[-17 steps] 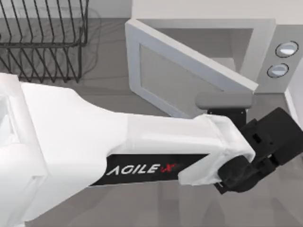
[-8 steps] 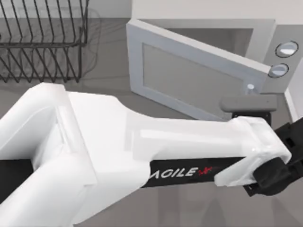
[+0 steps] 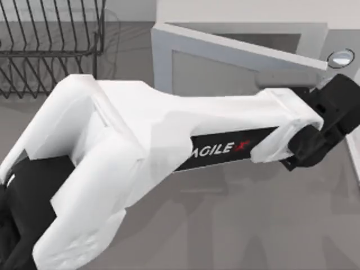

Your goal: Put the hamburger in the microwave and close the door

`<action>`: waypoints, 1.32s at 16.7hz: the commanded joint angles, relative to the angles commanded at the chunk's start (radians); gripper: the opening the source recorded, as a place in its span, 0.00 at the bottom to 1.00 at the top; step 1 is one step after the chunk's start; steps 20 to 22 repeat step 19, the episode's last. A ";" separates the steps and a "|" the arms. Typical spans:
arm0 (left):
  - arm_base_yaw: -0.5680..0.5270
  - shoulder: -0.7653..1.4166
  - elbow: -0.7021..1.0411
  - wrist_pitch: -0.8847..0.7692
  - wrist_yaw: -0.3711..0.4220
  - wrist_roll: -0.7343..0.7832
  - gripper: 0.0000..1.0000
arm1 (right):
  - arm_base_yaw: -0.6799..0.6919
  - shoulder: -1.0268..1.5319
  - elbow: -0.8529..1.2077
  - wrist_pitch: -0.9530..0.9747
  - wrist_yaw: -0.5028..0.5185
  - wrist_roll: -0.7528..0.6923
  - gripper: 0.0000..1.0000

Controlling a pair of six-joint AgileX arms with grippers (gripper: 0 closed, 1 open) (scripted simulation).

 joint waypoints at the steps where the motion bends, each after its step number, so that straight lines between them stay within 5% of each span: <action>1: 0.017 0.013 0.017 0.008 0.006 0.017 0.00 | 0.000 0.000 0.000 0.000 0.000 0.000 1.00; 8: 0.030 0.045 0.060 -0.003 0.014 0.036 0.00 | 0.000 0.000 0.000 0.000 0.000 0.000 1.00; 16: 0.144 0.282 0.473 -0.097 0.085 0.147 0.00 | 0.000 0.000 0.000 0.000 0.000 0.000 1.00; 22: 0.170 0.319 0.529 -0.112 0.098 0.170 0.00 | 0.000 0.000 0.000 0.000 0.000 0.000 1.00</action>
